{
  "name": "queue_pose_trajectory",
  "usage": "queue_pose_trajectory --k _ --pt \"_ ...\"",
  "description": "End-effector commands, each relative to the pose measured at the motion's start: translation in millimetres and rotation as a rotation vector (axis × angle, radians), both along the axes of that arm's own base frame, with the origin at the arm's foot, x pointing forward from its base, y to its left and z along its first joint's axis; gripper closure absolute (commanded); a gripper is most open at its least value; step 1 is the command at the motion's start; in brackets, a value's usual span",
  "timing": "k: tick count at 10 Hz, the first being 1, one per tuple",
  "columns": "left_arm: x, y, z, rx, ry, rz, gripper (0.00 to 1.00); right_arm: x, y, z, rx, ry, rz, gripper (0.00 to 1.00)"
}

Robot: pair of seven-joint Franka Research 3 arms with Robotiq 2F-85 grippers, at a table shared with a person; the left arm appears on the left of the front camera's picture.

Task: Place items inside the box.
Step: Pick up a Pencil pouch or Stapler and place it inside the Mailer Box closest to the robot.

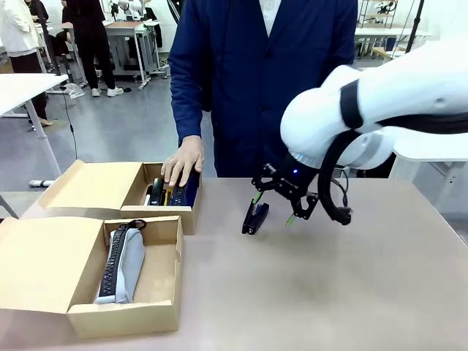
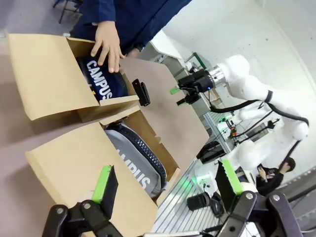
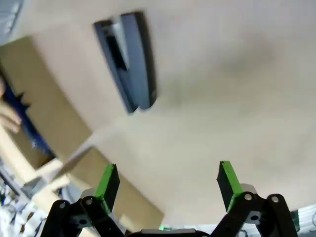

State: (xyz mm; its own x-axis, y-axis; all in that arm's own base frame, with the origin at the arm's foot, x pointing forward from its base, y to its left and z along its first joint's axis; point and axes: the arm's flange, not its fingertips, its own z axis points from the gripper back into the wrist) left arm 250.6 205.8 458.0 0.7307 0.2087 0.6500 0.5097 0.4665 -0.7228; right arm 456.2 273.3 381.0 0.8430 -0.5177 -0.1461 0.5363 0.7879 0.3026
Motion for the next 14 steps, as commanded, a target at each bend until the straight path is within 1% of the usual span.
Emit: queue_pose_trajectory --k 1,2,4,5,6,7,10,11,12,13,14 --pt "-1 -1 1 -0.013 -0.031 0.001 0.0 36 35 -8 -0.077 0.028 -0.003 0.0" --pt "-1 -1 1 -0.013 -0.031 0.001 0.0 46 43 -20 -0.106 0.032 -0.002 0.0" --pt "-1 -1 1 -0.013 -0.031 0.001 0.0 61 53 -38 -0.12 0.008 -0.011 0.0" --pt "-1 -1 1 -0.013 -0.031 0.001 0.0 68 59 -49 -0.145 0.01 -0.009 0.0" --pt "-1 -1 1 -0.013 -0.031 0.001 0.0 72 64 -56 -0.151 0.011 -0.001 0.0" --pt "-1 -1 1 -0.013 -0.031 0.001 0.0 74 67 -60 -0.161 -0.003 0.003 0.0" --pt "-1 -1 1 -0.013 -0.031 0.001 0.0 76 69 -69 -0.202 -0.006 0.0 0.0" --pt "-1 -1 1 -0.013 -0.031 0.001 0.0 76 70 -74 -0.221 -0.013 0.004 0.6" --pt "-1 -1 1 -0.013 -0.031 0.001 0.0 77 70 -78 -0.237 -0.014 0.004 0.6" --pt "-1 -1 1 -0.013 -0.031 0.001 0.0 76 68 -79 -0.235 -0.02 0.002 1.0" --pt "-1 -1 1 -0.013 -0.031 0.001 0.0 76 66 -77 -0.231 -0.02 -0.002 0.62"
